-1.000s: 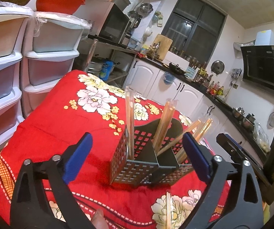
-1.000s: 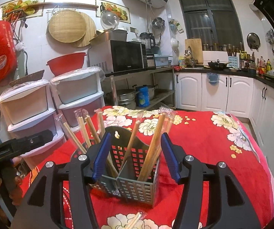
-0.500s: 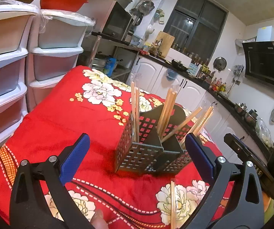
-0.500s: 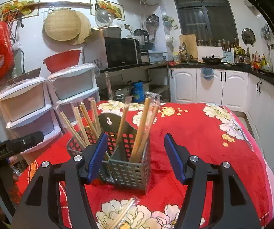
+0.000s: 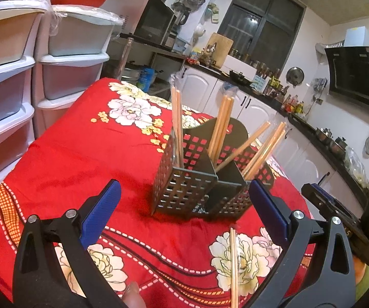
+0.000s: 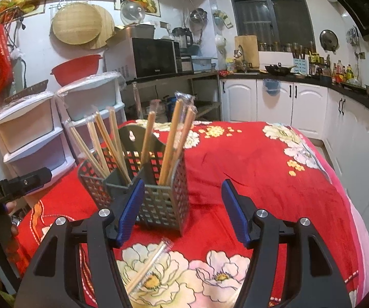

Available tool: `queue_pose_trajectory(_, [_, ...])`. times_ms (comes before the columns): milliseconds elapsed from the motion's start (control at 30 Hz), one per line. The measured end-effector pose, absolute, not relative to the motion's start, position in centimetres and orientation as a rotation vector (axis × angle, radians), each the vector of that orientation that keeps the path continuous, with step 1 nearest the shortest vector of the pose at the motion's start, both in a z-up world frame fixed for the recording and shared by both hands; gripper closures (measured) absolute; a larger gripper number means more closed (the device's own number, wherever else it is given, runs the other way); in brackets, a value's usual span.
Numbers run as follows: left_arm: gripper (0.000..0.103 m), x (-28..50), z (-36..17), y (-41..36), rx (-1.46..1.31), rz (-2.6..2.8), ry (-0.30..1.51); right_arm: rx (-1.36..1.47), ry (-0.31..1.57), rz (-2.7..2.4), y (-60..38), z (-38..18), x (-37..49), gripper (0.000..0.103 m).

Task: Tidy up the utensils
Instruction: 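Lower both tools to the wrapped chopsticks on the cloth and close each on one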

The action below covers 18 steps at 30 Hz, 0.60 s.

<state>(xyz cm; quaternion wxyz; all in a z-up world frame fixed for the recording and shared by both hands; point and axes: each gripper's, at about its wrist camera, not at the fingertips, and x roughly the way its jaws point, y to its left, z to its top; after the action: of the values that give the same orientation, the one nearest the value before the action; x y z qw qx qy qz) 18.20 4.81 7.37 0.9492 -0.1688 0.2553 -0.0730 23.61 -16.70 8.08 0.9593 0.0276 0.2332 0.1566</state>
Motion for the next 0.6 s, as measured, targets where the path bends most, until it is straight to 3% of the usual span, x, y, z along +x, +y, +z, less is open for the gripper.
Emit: queue_pose_trajectory(600, [0.012,18.7,3.5,0.0,-0.273,-0.229,0.638,0.050,0.597,0.286,-18.6,3.8,22.9,0.043])
